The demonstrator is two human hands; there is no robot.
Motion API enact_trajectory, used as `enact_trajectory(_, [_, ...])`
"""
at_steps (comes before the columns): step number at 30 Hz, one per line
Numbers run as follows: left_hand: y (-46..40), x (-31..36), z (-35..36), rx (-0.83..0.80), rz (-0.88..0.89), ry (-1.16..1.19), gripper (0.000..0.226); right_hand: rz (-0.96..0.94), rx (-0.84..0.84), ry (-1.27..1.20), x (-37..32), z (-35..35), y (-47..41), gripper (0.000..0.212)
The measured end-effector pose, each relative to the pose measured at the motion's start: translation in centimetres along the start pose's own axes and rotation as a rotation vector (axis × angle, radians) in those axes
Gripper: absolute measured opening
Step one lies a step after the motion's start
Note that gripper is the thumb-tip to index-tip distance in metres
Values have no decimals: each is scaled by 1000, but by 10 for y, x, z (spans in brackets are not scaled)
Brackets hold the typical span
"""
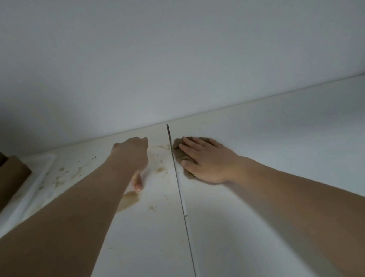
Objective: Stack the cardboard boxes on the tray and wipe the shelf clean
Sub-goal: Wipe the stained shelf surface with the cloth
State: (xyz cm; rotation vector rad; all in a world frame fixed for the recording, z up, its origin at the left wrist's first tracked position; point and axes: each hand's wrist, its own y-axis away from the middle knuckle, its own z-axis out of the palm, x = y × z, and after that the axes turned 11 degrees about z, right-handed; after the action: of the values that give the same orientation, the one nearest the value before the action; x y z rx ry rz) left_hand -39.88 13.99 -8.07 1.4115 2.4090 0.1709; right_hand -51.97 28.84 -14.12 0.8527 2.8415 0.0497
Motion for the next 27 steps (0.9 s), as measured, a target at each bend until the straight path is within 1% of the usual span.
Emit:
enact_trajectory(1, [-2,-4,-1,-64,1,-3,107,-38,-14,1,6,-1,4,59])
enact_trajectory(2, [-3,-8,-1,-104,4,-5,118,-53,-19,9,16,-4,6,59])
enact_trajectory(3, [-4,-12,0,-125,16,-2,123,-33,-14,19,27,-6,4,59])
enact_trajectory(5, [-6,-17,1,-147,51,9,130,109,18,35,48,-11,-9,58])
enact_trajectory(7, [-9,-17,0,-172,74,2,136,260,25,50,54,-13,-27,59])
enact_trajectory(9, [-12,-15,-3,-224,83,-27,138,323,2,45,41,-11,-47,60])
enact_trajectory(10, [-14,-13,-5,-249,101,-56,138,313,-3,37,32,-11,-54,61])
enact_trajectory(12, [-15,-8,-10,-283,130,-109,137,214,4,31,13,-7,-58,61])
enact_trajectory(14, [-17,-5,-13,-303,127,-156,139,66,13,20,2,-3,-52,60])
enact_trajectory(17, [-22,-3,-14,-329,112,-199,141,-94,-33,18,18,-8,-42,57])
enact_trajectory(18, [-23,-5,-13,-335,107,-193,141,-94,-41,22,29,-13,-43,57])
enact_trajectory(19, [-24,-7,-12,-336,104,-175,141,-45,-34,29,41,-17,-48,56])
enact_trajectory(22, [-28,-18,-9,-332,110,-113,143,220,9,47,60,-21,-71,57])
enact_trajectory(24, [-30,-18,-8,-340,125,-118,143,318,1,34,49,-18,-89,59])
enact_trajectory(25, [-31,-16,-8,-345,131,-131,142,319,1,30,38,-15,-96,60])
enact_trajectory(27, [-31,-11,-10,-358,131,-151,140,237,8,19,15,-11,-102,61])
